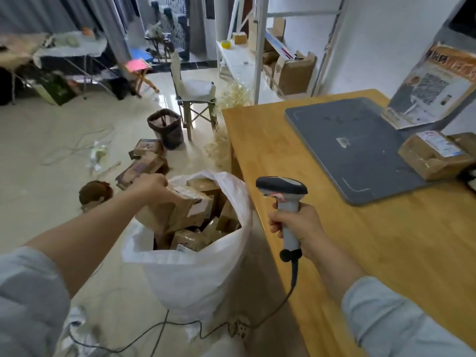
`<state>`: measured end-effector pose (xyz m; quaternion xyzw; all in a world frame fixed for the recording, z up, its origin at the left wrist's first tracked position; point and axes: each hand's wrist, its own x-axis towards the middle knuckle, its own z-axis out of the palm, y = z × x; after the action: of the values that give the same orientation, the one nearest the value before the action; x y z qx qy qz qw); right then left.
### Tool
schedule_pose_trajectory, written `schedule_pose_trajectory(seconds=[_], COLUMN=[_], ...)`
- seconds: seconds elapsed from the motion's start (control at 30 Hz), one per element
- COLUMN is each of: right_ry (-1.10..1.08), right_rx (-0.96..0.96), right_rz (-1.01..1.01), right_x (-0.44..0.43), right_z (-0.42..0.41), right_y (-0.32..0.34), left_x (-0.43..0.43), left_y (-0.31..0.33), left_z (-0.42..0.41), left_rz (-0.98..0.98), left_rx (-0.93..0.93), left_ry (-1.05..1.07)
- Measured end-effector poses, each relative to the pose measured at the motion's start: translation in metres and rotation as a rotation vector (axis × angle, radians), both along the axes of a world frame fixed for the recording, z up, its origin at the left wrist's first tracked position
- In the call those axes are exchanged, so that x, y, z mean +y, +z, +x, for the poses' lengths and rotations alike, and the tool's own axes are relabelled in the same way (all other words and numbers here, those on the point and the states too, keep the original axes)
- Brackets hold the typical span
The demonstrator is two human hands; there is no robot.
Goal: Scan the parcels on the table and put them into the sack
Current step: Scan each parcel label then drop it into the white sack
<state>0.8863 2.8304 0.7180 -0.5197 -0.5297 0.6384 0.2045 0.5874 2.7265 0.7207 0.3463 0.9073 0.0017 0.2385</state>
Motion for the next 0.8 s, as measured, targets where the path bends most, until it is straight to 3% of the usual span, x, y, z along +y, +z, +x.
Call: schedule_pose_trajectory(seconds=[0.27, 0.43, 0.8], right_ry=[-0.067, -0.227, -0.751], right_rx=[-0.006, 0.069, 0.237], right_rz=[-0.046, -0.106, -0.146], right_x=[0.028, 0.039, 0.028], right_z=[-0.022, 0.004, 0.163], right_y=[-0.013, -0.012, 0.011], left_x=[0.034, 0.094, 0.200], left_y=[-0.065, -0.044, 0.003], left_z=[0.011, 0.041, 0.276], left_rz=[0.031, 0.185, 0.285], left_rx=[-0.248, -0.143, -0.187], left_ry=[0.098, -0.018, -0.610])
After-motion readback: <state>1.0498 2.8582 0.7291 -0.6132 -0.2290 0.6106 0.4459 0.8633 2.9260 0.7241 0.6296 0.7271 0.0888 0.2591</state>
